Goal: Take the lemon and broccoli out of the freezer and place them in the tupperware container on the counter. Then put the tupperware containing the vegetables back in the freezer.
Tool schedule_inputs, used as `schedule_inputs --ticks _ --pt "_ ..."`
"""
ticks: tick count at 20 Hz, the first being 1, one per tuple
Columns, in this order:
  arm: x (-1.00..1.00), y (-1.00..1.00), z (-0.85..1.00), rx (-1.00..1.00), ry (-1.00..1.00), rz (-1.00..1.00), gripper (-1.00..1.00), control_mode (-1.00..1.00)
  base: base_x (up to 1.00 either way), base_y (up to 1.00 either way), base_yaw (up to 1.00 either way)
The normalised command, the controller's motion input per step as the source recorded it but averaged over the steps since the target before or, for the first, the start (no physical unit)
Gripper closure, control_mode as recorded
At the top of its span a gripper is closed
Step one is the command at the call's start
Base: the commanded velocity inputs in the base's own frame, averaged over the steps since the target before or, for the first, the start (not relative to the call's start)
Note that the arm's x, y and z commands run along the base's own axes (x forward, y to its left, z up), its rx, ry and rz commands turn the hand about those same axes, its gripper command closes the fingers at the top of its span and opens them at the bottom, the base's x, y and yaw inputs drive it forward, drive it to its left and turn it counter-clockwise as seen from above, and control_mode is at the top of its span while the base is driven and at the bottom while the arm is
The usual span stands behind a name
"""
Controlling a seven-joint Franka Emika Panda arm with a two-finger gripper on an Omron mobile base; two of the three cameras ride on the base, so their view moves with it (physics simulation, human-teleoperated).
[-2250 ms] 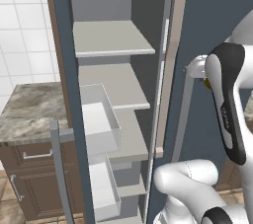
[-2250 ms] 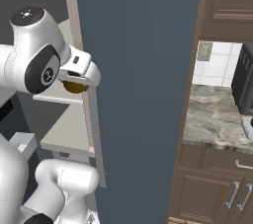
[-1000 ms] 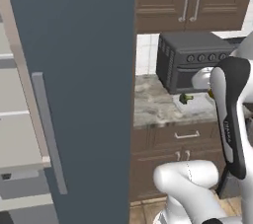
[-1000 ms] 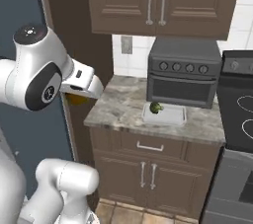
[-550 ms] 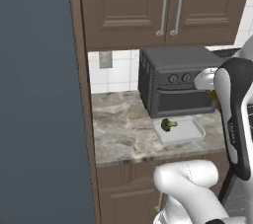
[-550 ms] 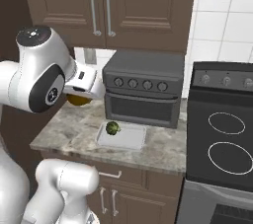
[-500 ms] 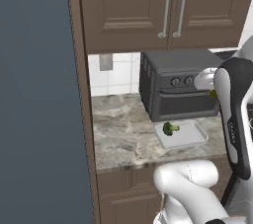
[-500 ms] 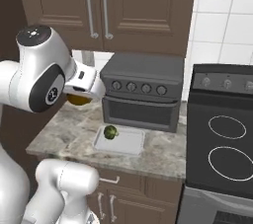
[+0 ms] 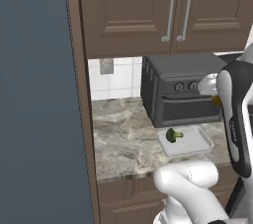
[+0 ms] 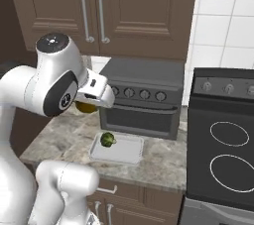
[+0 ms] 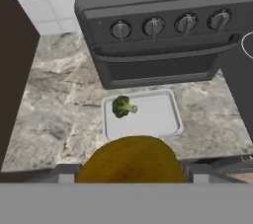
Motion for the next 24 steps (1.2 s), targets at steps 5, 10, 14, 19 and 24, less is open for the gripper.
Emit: schedule_inputs --ticks 5,10,14,19,24 --pt "0.32 -0.35 -0.90 0.01 0.00 0.01 1.00 -1.00 0.00 0.00 0.00" --pt "0.69 0.00 -0.99 0.00 0.08 0.04 1.00 -1.00 0.00 0.00 0.00" --pt "0.60 0.00 -0.85 0.00 0.08 0.04 1.00 -1.00 0.00 0.00 0.00" --pt "0.43 0.00 -0.63 0.00 0.06 0.04 1.00 -1.00 0.00 0.00 0.00" --pt "0.19 0.00 -0.60 0.00 0.05 0.03 1.00 -1.00 0.00 0.00 0.00"
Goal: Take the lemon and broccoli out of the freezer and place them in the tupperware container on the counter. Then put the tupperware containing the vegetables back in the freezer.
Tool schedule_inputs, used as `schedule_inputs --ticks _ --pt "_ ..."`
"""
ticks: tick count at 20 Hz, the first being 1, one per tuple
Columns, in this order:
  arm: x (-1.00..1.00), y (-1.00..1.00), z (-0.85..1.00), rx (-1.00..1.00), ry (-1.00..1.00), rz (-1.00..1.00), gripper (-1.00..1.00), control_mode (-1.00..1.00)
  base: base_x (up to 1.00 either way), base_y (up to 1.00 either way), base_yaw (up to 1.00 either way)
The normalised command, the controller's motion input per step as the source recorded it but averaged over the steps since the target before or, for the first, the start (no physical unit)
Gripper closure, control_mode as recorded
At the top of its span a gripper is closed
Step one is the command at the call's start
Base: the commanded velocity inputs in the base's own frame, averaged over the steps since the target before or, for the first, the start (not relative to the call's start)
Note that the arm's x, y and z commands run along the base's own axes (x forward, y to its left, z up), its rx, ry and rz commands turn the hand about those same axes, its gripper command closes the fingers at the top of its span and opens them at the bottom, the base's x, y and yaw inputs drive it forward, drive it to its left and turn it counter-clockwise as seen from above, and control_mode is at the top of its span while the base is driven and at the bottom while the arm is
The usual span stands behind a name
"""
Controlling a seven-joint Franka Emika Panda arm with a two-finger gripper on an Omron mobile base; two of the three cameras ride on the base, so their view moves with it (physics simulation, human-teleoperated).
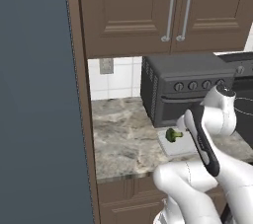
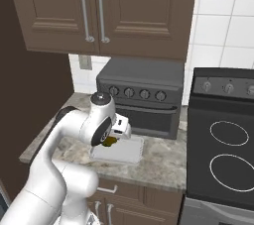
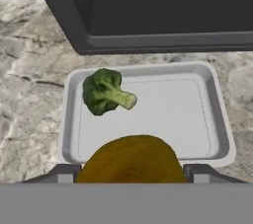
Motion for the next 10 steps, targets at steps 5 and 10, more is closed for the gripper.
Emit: schedule_inputs --ticks 5,10 --pt "0.07 0.00 -0.49 0.00 0.01 0.01 1.00 -1.00 0.00 0.00 0.00" --pt "0.48 0.01 -0.51 0.00 0.04 0.02 1.00 -1.00 0.00 0.00 0.00"
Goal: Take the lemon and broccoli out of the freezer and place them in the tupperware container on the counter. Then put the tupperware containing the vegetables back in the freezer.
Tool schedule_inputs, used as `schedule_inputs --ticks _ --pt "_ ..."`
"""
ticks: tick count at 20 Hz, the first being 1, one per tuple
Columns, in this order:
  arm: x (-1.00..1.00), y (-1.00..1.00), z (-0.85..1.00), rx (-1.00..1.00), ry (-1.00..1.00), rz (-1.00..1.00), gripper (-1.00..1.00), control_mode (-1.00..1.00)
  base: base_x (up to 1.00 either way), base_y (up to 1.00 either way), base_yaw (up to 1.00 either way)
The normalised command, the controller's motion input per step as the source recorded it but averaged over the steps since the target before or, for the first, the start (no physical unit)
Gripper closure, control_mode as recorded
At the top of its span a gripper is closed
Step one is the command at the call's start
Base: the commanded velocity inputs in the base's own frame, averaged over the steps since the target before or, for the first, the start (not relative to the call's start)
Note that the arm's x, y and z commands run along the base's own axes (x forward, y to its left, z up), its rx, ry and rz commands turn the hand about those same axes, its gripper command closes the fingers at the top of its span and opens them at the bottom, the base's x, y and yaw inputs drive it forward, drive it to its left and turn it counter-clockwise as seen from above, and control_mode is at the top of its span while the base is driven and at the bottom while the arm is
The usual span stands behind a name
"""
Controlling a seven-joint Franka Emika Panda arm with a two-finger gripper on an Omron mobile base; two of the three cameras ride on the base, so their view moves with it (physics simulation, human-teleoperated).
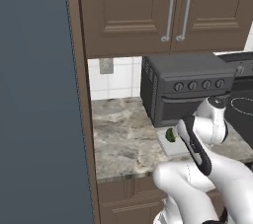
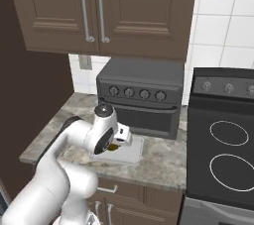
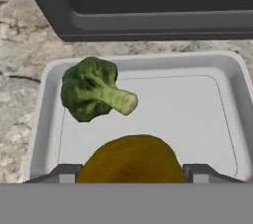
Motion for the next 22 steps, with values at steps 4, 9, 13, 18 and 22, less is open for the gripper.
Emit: schedule_inputs --ticks 4,9,13,18,22 --pt "0.60 0.00 -0.45 0.00 0.04 0.03 1.00 -1.00 0.00 0.00 0.00" --pt "0.34 0.00 -0.31 0.00 0.00 0.03 1.00 -1.00 0.00 0.00 0.00" --pt "0.00 0.00 -0.32 0.00 0.00 0.01 1.00 -1.00 0.00 0.00 0.00" --pt "-0.04 0.00 -0.23 0.00 0.00 0.00 -1.00 -1.00 0.00 0.00 0.00" --pt "-0.25 0.00 0.00 0.00 -0.02 0.00 -1.00 -1.00 0.00 0.00 0.00"
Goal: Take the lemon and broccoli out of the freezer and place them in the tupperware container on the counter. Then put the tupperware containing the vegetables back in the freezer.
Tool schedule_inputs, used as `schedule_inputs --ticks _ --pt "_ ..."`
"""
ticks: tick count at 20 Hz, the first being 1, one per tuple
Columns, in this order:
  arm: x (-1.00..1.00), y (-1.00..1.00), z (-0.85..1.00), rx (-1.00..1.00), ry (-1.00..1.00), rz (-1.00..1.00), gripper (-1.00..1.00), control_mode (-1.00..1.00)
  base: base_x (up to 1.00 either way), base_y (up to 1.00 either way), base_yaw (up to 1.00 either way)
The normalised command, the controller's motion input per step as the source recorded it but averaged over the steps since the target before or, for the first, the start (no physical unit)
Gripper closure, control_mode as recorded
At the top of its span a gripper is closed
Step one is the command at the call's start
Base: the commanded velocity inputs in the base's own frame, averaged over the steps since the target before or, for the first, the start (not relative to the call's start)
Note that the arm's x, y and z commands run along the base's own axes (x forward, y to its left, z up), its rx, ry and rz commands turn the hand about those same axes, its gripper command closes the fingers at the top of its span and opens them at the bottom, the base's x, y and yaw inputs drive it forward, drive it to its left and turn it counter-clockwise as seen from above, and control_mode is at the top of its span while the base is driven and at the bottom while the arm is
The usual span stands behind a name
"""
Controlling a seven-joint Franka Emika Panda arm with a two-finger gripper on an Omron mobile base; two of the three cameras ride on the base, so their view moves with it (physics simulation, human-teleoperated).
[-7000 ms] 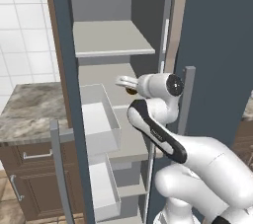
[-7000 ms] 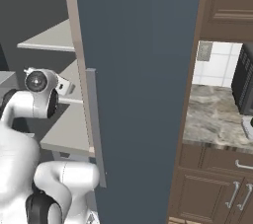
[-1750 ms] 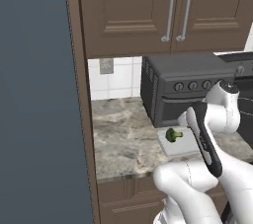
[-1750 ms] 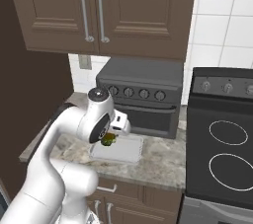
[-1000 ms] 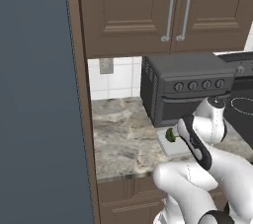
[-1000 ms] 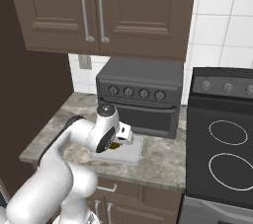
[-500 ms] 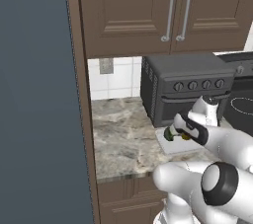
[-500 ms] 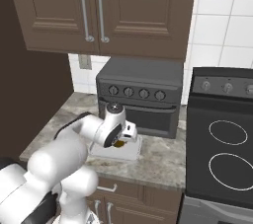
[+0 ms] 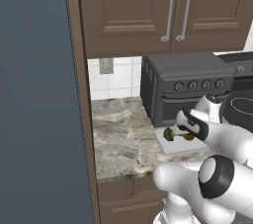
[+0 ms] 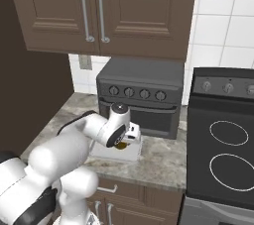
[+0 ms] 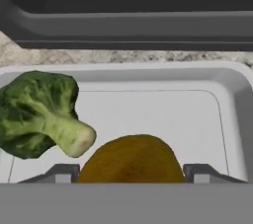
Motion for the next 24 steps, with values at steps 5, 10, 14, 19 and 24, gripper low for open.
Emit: schedule_inputs --ticks 5,10,14,19,24 --pt "-0.24 0.00 0.24 0.00 -0.02 0.00 -1.00 -1.00 0.00 0.00 0.00" --pt "-0.19 -0.05 0.58 0.00 -0.03 0.00 -1.00 -1.00 0.00 0.00 0.00" --pt "0.00 -0.40 0.42 0.00 0.00 0.00 -1.00 -1.00 0.00 0.00 0.00" --pt "0.01 -0.63 -0.02 0.00 0.00 0.00 -1.00 -1.00 0.00 0.00 0.00" --pt "0.02 -0.38 -0.19 0.00 0.00 0.00 -1.00 -1.00 0.00 0.00 0.00"
